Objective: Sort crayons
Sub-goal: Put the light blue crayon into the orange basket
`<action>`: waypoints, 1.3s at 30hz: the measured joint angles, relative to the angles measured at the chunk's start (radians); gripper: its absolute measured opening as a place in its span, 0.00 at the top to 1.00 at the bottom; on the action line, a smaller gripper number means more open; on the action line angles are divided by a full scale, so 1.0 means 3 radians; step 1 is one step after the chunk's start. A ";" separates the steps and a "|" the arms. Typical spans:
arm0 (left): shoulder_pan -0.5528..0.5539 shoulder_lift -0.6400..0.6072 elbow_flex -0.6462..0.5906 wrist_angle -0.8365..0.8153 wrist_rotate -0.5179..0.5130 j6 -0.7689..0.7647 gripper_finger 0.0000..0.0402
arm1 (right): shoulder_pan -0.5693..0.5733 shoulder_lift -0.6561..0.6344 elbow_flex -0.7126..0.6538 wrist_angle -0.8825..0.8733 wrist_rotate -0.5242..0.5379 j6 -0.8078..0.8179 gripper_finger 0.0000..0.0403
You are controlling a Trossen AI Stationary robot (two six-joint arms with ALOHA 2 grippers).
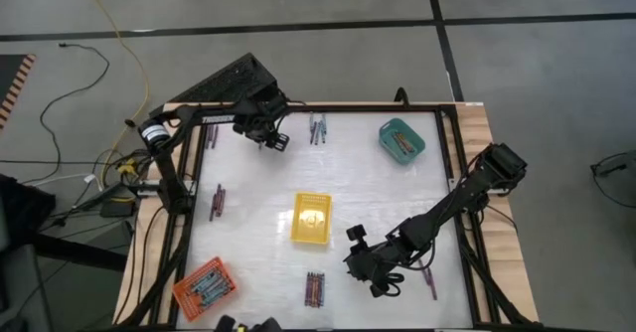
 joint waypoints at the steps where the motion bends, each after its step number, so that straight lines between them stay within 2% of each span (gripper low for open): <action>1: 0.0013 -0.0002 0.0001 0.0013 0.0001 0.0010 0.61 | 0.0000 0.0000 0.0000 0.0000 0.0000 -0.0001 0.67; 9: 0.0200 -0.0003 0.0001 0.0022 0.0066 0.0106 0.61 | 0.0000 0.0000 0.0000 0.0001 -0.0003 -0.0026 0.67; 14: 0.0313 -0.0002 0.0003 0.0050 0.0230 0.0152 0.61 | 0.0000 0.0000 0.0000 0.0001 -0.0004 -0.0026 0.67; 23: 0.0382 0.0279 0.0024 0.0089 0.0406 0.0179 0.68 | 0.0000 0.0000 0.0000 -0.0001 -0.0005 -0.0012 0.67; 27: 0.0383 0.0329 0.0027 0.0109 0.0483 0.0238 0.75 | 0.0000 0.0000 0.0000 -0.0024 -0.0018 0.0001 0.67; 33: 0.0380 0.0274 0.0013 0.0130 0.0545 0.0332 0.97 | 0.0000 0.0000 0.0000 -0.0012 -0.0017 -0.0017 0.67; 39: 0.0361 0.0234 0.0020 0.0038 0.0556 0.0413 0.99 | -0.0004 0.0000 0.0000 0.0001 -0.0015 -0.0020 0.67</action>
